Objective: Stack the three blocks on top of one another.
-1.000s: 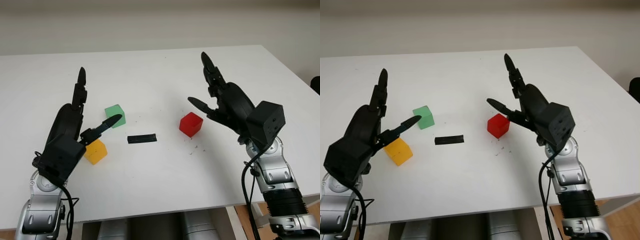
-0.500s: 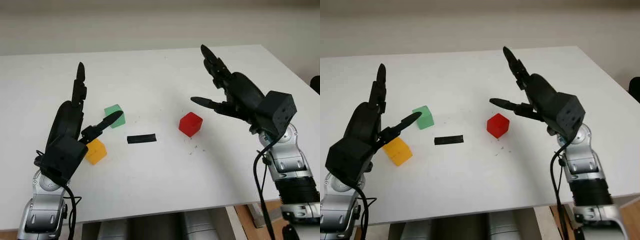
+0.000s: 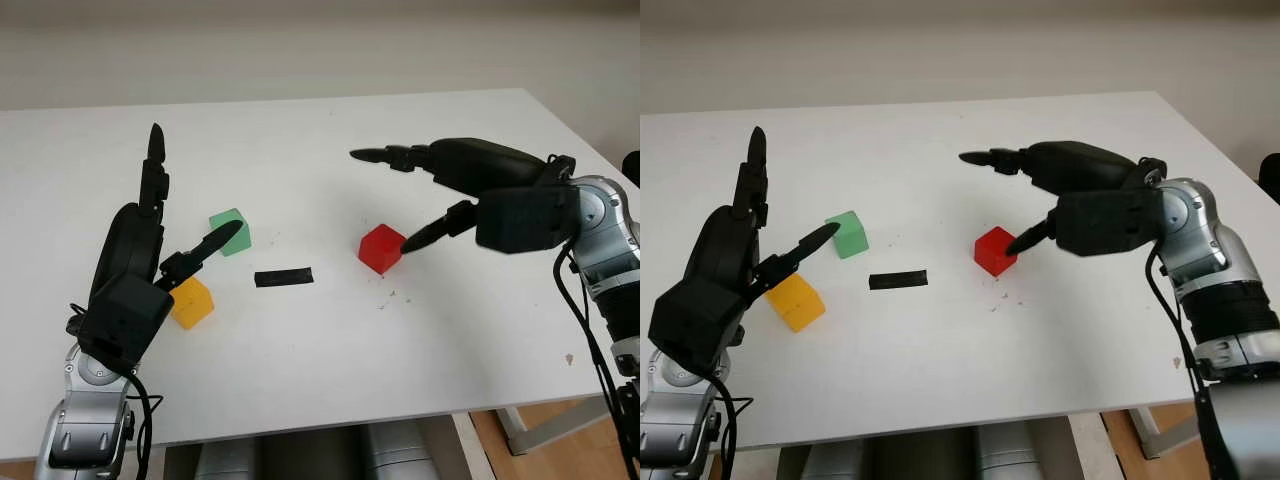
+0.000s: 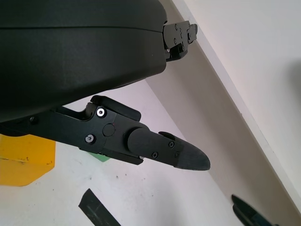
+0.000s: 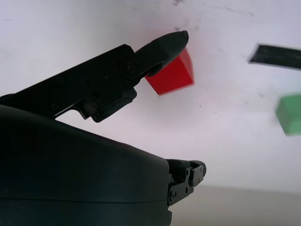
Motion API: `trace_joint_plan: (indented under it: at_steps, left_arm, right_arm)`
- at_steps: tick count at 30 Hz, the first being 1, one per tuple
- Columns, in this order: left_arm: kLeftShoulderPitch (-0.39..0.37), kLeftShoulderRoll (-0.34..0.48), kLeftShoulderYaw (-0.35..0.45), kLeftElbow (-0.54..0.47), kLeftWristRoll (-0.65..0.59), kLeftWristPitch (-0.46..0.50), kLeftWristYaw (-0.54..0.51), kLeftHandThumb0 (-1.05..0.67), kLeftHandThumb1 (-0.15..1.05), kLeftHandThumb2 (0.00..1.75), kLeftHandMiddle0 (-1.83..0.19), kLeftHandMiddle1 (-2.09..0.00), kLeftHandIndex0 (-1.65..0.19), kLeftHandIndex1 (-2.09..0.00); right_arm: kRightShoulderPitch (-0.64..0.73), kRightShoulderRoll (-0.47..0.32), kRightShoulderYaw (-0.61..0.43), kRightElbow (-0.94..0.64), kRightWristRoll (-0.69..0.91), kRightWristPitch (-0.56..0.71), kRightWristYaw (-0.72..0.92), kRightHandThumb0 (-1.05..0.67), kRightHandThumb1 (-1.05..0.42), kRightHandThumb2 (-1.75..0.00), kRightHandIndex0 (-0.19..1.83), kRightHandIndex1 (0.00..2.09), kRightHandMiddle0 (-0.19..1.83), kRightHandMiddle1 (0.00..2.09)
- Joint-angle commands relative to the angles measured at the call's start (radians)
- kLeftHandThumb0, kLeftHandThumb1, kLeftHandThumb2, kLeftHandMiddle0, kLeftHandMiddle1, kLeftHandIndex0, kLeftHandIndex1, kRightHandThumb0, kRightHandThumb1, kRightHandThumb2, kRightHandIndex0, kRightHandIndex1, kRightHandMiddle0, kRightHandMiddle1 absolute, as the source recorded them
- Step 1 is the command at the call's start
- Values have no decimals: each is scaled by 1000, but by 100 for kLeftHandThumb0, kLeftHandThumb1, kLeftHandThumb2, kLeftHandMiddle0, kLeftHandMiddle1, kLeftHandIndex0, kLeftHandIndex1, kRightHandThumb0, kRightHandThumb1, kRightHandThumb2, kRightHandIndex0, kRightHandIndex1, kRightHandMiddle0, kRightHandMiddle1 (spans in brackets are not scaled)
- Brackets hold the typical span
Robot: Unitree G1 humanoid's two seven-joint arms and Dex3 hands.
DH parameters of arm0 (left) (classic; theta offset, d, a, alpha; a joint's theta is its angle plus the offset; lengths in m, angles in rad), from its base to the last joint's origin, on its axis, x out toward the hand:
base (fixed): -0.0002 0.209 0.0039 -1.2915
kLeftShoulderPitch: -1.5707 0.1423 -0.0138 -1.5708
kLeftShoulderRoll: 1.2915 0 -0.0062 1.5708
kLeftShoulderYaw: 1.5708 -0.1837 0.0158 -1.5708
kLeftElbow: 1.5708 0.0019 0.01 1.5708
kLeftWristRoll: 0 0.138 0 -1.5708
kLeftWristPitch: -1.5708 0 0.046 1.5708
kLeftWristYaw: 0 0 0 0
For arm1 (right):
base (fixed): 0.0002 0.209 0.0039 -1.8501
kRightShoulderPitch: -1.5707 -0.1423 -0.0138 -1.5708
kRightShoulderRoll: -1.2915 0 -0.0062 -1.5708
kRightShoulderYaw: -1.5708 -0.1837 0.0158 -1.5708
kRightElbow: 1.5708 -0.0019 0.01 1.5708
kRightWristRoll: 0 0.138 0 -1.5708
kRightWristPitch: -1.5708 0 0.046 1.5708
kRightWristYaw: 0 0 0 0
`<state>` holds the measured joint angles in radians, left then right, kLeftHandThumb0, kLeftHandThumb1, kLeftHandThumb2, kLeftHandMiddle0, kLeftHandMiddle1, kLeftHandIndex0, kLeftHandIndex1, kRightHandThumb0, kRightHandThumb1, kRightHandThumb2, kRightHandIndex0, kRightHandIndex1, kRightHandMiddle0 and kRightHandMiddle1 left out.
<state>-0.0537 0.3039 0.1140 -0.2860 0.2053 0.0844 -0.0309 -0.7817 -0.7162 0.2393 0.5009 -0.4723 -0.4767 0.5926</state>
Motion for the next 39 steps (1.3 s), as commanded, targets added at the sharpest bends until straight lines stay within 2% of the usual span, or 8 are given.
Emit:
trace_joint_plan:
  at_steps: [1, 7, 13, 21, 32, 35, 36, 39]
  left_arm:
    - [1, 1, 11, -12, -3, 0, -1, -60, 105, 7, 19, 0, 19, 0]
    - [-4, 4, 11, -10, -4, -3, -9, -60, 105, 7, 19, 0, 19, 0]
    - [-12, 4, 7, -8, 3, 3, -12, -60, 105, 8, 19, 0, 19, 0]
    - [-22, 6, 1, -8, 7, 18, -23, -61, 105, 8, 19, 0, 19, 0]
    - [-17, 7, 5, -15, 7, 21, -26, -61, 105, 8, 19, 0, 19, 0]
    - [-16, 7, 4, -18, 9, 25, -27, -61, 105, 8, 19, 0, 19, 0]
    - [-16, 7, 5, -20, 8, 26, -27, -61, 105, 8, 19, 0, 19, 0]
    - [-14, 9, 6, -20, 7, 23, -27, -61, 105, 8, 19, 0, 19, 0]
  right_arm:
    - [-23, -23, 35, -20, -61, -15, -15, -52, -79, -5, 19, 11, 20, 11]
    - [-28, -28, 88, 3, -182, -83, -102, -49, -78, -5, 27, 11, 27, 11]
    - [-24, -20, 109, 53, -210, -121, -161, -45, -80, -6, 31, 10, 31, 10]
    - [-31, 17, 145, 203, -243, -236, -354, -38, -79, -5, 39, 11, 38, 10]
    - [-61, 59, 180, 338, -261, -249, -456, -31, -86, -6, 48, 14, 44, 12]
    - [-70, 63, 199, 359, -295, -248, -515, -34, -86, -6, 54, 17, 48, 14]
    - [-73, 64, 207, 366, -311, -247, -545, -35, -85, -5, 51, 30, 49, 14]
    - [-83, 70, 227, 392, -345, -238, -607, -41, -85, -5, -1, 145, 53, 16]
